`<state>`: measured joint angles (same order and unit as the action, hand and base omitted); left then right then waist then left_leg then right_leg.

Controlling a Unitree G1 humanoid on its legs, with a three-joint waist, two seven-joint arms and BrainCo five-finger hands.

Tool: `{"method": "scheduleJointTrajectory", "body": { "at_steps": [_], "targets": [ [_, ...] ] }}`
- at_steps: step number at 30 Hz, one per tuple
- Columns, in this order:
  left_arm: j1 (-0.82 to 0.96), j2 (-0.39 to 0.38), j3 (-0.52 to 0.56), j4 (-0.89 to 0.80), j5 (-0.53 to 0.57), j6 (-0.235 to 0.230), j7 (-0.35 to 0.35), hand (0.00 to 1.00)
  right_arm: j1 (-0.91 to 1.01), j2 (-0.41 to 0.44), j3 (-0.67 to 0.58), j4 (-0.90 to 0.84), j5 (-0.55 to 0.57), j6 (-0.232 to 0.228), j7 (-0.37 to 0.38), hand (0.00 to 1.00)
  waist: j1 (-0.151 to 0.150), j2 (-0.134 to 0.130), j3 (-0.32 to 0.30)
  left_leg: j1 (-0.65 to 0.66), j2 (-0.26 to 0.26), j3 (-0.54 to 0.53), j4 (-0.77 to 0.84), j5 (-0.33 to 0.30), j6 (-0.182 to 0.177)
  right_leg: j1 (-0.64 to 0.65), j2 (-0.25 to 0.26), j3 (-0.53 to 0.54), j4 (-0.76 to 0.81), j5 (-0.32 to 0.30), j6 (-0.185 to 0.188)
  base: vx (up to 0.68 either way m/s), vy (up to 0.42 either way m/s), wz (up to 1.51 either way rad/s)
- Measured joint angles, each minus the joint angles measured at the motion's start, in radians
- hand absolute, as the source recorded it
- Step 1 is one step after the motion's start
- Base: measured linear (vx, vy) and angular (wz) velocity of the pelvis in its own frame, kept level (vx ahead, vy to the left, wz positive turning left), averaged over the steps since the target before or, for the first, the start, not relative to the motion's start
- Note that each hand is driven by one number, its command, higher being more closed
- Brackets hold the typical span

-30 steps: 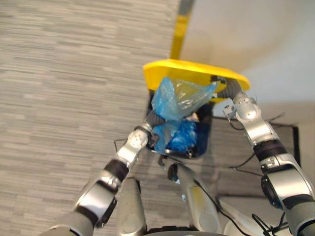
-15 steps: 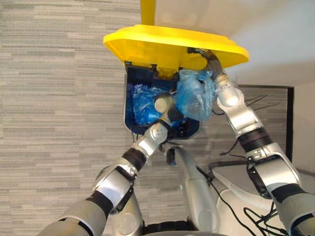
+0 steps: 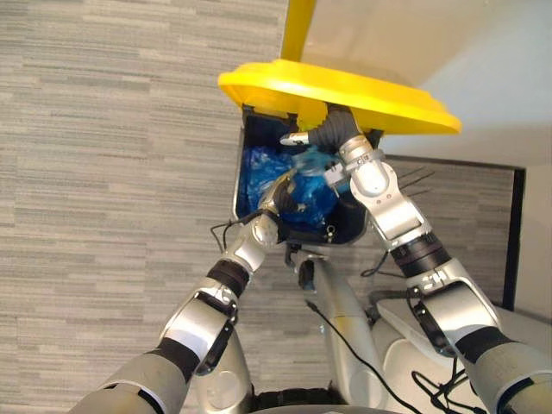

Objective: Gather rubbish on tea table into small bin, then transfer packed bag to large trash can.

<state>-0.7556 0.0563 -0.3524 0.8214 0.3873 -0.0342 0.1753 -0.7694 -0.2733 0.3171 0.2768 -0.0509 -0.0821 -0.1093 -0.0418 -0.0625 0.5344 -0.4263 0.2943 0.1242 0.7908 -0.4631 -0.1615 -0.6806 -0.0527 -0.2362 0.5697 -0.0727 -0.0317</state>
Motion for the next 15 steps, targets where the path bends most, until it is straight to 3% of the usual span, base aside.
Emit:
{"method": "scheduleJointTrajectory", "body": {
  "at_steps": [3,5,9,13,15],
  "targets": [
    [0.042,0.017,-0.012,-0.035,0.000,-0.003,-0.001,0.00,0.112,0.004,-0.026,-0.052,-0.001,0.000,0.004,0.00,0.002,-0.001,-0.015,0.035,-0.001,0.008,-0.035,0.022,0.001,0.046,-0.023,-0.019,-0.016,-0.002,0.003,-0.03,-0.009,0.38],
    [0.125,0.050,-0.029,-0.070,-0.006,-0.015,-0.001,0.00,0.233,0.017,-0.036,-0.072,-0.001,-0.003,0.006,0.00,0.005,-0.001,-0.091,0.038,-0.001,0.007,-0.053,0.038,-0.002,0.052,-0.032,-0.032,-0.018,-0.011,0.012,0.03,-0.016,0.26],
    [0.255,0.167,-0.031,-0.139,-0.060,-0.053,-0.029,0.00,0.454,0.020,-0.104,-0.078,-0.018,-0.011,0.028,0.00,0.006,0.001,-0.139,0.107,-0.001,-0.034,-0.054,0.042,-0.005,0.155,-0.034,-0.069,-0.020,-0.031,0.038,0.03,0.014,0.29],
    [0.448,0.270,0.114,-0.174,-0.143,-0.085,-0.076,0.00,0.609,0.032,-0.137,-0.026,-0.038,-0.027,0.070,0.00,0.007,-0.012,-0.157,0.196,-0.022,-0.019,-0.066,0.041,0.008,0.246,-0.035,-0.055,-0.065,-0.007,0.043,-0.07,0.085,-0.07],
    [0.592,0.309,0.264,-0.175,-0.208,-0.085,-0.101,0.00,0.698,0.039,-0.160,0.023,-0.039,-0.027,0.099,0.00,0.030,-0.046,-0.184,0.263,-0.050,0.058,-0.110,0.056,0.033,0.267,-0.034,0.004,-0.117,0.047,0.073,-0.12,0.144,-0.63]
  ]
}}
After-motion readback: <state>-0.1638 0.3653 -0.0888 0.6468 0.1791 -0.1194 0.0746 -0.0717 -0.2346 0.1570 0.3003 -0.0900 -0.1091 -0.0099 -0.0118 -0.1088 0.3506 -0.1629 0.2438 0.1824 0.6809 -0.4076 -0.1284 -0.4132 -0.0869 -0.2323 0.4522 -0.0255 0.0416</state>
